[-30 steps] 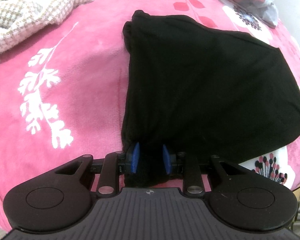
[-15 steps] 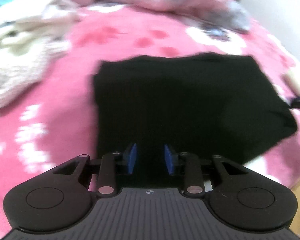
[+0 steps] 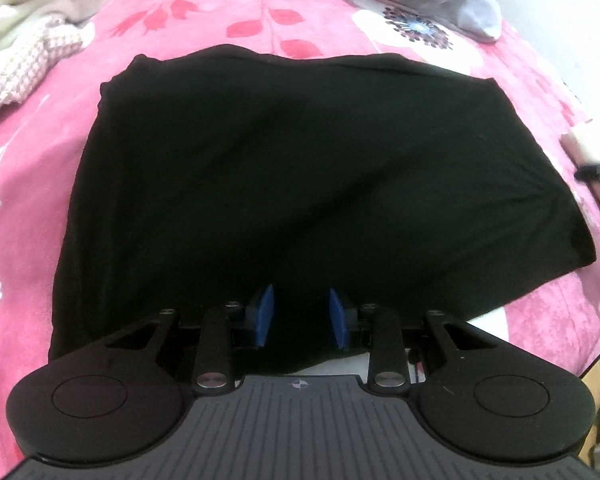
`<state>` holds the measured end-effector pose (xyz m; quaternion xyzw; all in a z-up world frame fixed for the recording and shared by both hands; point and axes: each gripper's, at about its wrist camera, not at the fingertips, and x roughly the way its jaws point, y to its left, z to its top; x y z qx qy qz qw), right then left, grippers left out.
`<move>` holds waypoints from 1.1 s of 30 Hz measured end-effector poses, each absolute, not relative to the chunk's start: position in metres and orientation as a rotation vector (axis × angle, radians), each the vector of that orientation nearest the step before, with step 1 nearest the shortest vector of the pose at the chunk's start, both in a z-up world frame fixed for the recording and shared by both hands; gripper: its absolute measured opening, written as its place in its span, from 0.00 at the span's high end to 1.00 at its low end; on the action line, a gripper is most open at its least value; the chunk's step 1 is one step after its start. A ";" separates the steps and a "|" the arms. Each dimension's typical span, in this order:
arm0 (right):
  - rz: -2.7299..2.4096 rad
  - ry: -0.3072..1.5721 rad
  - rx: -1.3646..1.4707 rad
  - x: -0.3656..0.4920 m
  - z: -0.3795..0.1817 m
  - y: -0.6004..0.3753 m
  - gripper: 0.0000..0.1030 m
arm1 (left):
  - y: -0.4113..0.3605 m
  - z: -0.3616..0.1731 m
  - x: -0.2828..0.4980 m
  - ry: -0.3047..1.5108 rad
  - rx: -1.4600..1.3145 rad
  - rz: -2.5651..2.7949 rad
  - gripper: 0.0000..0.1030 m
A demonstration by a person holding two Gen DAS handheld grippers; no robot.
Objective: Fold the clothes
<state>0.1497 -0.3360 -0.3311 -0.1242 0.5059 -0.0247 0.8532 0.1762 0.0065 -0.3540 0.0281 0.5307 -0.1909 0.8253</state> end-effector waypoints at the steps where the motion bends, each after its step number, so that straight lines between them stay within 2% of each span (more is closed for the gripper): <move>1: 0.011 1.023 -0.235 0.155 -0.325 -0.328 0.92 | 0.004 -0.354 0.176 1.130 0.060 -0.398 0.70; 7: 0.436 0.942 -0.239 0.193 -0.351 -0.256 0.92 | -0.004 -0.354 0.180 1.131 0.070 -0.349 0.70; 10: 0.242 0.980 -0.240 0.207 -0.364 -0.298 0.93 | -0.003 -0.354 0.179 1.127 0.070 -0.330 0.69; 14: -0.055 0.992 -0.175 0.210 -0.345 -0.356 0.92 | -0.001 -0.351 0.179 1.115 0.059 -0.296 0.69; 19: 0.325 0.914 -0.105 0.210 -0.325 -0.308 0.92 | 0.001 -0.341 0.174 1.108 0.048 -0.258 0.69; 22: 0.577 0.942 -0.045 0.219 -0.345 -0.270 0.92 | -0.002 -0.339 0.168 1.105 0.064 -0.268 0.69; 25: 0.519 0.936 -0.101 0.245 -0.370 -0.260 0.93 | -0.006 -0.344 0.160 1.122 0.085 -0.290 0.69; 27: 0.360 0.941 -0.015 0.282 -0.380 -0.284 0.94 | -0.006 -0.348 0.155 1.130 0.091 -0.294 0.69; 30: 0.305 0.888 0.022 0.290 -0.362 -0.293 0.91 | -0.002 -0.351 0.151 1.123 0.071 -0.292 0.68; 33: 0.570 0.909 -0.002 0.279 -0.350 -0.258 0.91 | 0.002 -0.352 0.150 1.120 0.034 -0.284 0.68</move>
